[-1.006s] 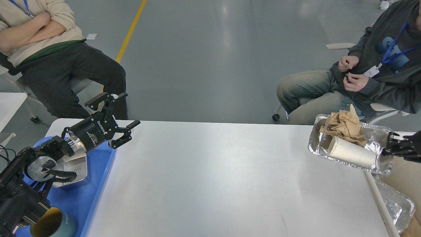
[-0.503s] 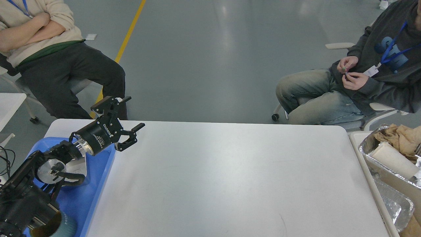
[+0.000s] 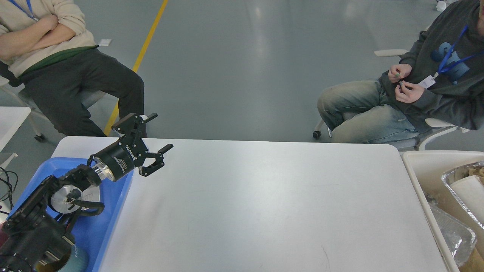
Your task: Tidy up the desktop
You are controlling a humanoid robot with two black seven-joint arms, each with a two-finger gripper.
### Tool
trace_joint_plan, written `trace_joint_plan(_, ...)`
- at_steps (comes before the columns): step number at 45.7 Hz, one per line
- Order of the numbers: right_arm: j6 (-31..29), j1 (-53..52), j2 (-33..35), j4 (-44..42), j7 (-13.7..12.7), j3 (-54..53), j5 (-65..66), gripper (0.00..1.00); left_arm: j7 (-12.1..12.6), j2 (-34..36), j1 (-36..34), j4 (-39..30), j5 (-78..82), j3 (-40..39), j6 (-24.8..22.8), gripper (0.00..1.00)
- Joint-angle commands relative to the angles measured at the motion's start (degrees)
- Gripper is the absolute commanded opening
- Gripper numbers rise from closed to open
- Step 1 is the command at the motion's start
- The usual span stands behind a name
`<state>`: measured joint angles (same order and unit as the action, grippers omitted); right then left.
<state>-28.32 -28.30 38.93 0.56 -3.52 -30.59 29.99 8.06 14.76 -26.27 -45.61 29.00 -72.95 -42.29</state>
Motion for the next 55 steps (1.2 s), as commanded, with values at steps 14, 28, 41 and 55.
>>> trace_joint_plan(14,15.84,2.54,-6.85,-1.61,-0.17,0.0,-6.26,0.06,-0.77,-0.09,0.61,0.08,0.01,0.26,0.02,0.97)
trace_joint_plan(28,16.63,2.54,-6.94,-1.61,-0.08,-0.44,-6.35,1.0,-1.03,-0.09,0.61,-0.01,0.01,0.35,0.02,0.97)
trace_joint_plan(41,15.76,-0.35,-6.23,-1.17,0.01,-2.98,-6.79,1.0,-1.03,0.0,0.61,0.08,0.45,0.35,0.02,0.97)
trace_joint_plan(55,-0.23,-13.1,-7.11,3.13,0.89,-22.92,-10.57,1.0,-1.03,0.35,0.08,0.08,0.01,-0.26,0.37,0.97)
